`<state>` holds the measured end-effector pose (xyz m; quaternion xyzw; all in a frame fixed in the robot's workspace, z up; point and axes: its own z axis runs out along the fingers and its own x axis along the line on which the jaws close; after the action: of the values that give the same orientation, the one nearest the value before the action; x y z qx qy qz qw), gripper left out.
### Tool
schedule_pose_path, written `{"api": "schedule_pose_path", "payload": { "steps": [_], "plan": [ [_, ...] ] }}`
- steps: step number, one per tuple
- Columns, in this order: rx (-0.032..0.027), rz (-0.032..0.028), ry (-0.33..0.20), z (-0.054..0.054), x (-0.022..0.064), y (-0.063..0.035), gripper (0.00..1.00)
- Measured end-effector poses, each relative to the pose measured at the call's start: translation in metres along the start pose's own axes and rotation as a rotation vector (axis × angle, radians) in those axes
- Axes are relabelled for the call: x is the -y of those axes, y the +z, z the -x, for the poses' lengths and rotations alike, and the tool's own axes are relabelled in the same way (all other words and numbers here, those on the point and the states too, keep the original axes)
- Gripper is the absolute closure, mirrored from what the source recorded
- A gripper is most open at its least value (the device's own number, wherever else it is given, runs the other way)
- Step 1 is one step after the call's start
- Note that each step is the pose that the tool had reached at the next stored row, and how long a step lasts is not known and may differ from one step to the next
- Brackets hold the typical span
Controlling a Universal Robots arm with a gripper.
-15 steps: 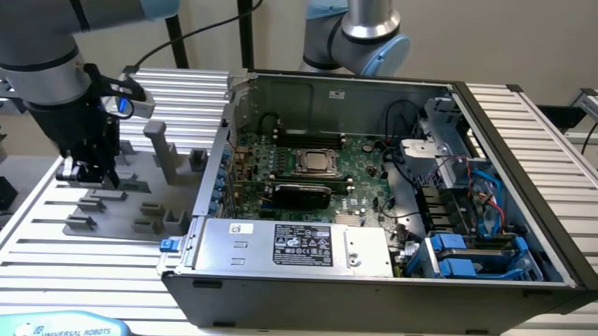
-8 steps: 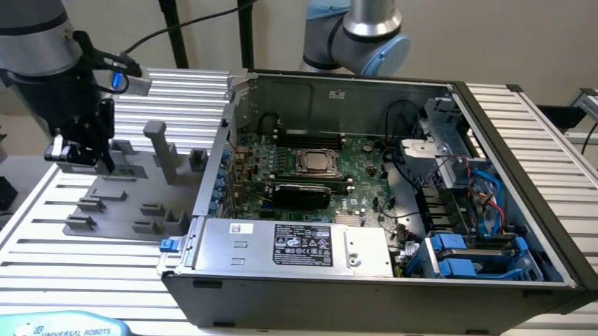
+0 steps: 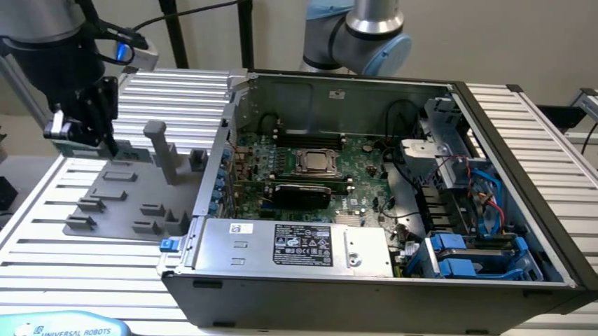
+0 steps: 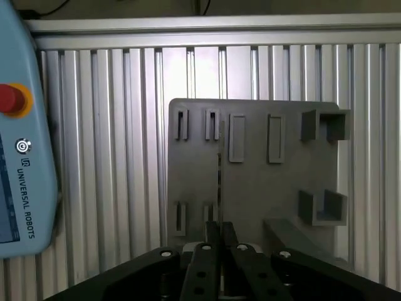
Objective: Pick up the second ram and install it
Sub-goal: 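Pick up the second ram and move it above second insertion slot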
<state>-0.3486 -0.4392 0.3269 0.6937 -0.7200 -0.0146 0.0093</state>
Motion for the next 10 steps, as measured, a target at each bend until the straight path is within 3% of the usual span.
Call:
{"api": "schedule_pose_path", "payload": {
  "steps": [10],
  "plan": [
    [0.0014, 0.0003, 0.0, 0.002, 0.0415, -0.0449, 0.86]
  ]
}}
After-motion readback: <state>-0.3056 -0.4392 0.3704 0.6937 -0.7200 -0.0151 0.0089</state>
